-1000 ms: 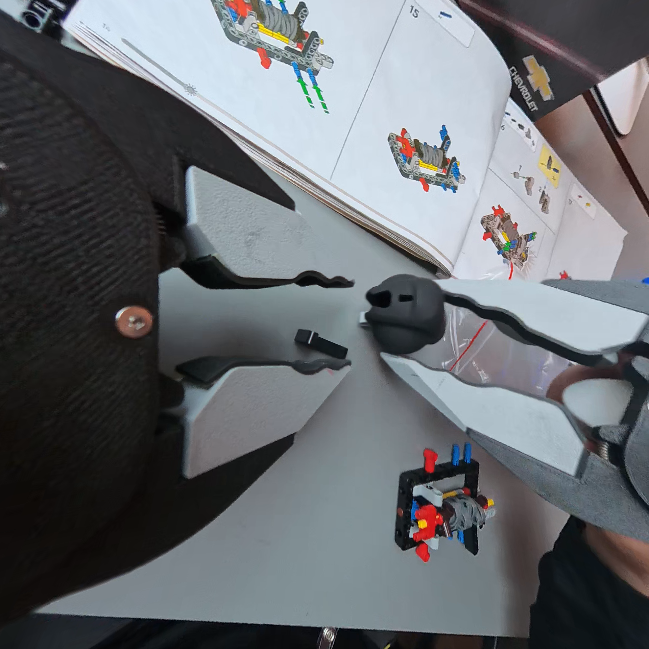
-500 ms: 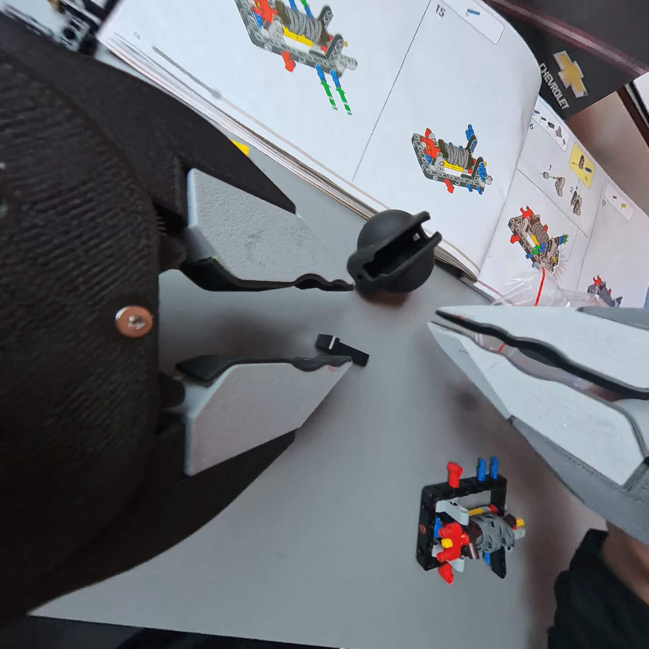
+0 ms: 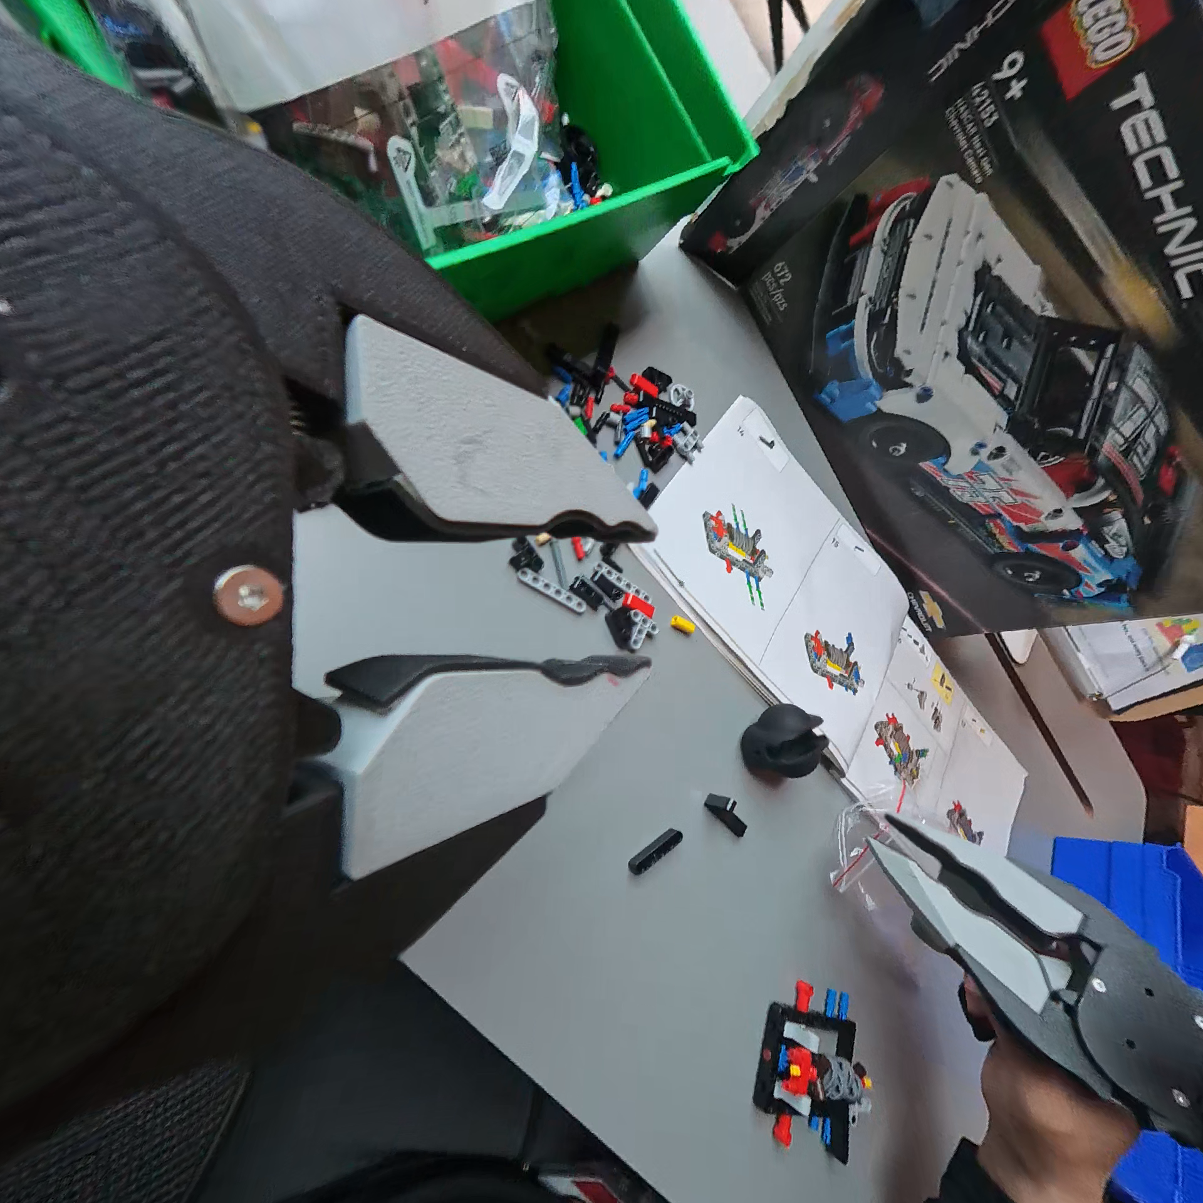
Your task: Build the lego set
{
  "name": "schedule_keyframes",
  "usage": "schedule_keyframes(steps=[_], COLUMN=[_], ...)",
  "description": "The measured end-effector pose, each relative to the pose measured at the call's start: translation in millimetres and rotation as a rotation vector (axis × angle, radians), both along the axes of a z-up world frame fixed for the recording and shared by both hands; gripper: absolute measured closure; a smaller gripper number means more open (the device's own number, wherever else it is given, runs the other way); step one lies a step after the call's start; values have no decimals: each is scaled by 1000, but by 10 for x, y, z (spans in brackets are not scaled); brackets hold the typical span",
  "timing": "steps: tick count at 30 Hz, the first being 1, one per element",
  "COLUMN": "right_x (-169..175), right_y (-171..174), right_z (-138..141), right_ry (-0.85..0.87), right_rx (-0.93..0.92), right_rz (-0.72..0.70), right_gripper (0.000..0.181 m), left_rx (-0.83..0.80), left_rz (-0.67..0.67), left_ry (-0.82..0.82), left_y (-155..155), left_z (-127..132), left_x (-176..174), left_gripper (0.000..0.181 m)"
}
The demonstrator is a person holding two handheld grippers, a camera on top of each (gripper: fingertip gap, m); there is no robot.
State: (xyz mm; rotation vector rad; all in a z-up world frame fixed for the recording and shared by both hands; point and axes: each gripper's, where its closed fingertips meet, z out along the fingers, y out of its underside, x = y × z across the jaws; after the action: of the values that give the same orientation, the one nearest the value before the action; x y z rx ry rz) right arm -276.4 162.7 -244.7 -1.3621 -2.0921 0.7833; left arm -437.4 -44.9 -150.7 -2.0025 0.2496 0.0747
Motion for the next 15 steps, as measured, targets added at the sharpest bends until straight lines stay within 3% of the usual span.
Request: schedule_keyframes(steps=[3,6,11,15], right_x=[-3,-23,-99,-223], right_y=[-15,-79,-166,-180], right_z=[19,3,-109,-242], right_ry=[1,-21,-61,-97], right_rx=[-23,-101,-221,-272], right_rz=[11,10,-29,-61], right_gripper=[152,138,125,114], left_rx=[-44,-149,-249,-367], left_rz=[-25,-44,-203,-204], left_ry=[-76,-106,-114,-133], left_y=[37,309,1090,1696], left_z=[-188,-510,-880,-1202], left_x=[135,352,882,853], left_gripper=[141,137,142,133])
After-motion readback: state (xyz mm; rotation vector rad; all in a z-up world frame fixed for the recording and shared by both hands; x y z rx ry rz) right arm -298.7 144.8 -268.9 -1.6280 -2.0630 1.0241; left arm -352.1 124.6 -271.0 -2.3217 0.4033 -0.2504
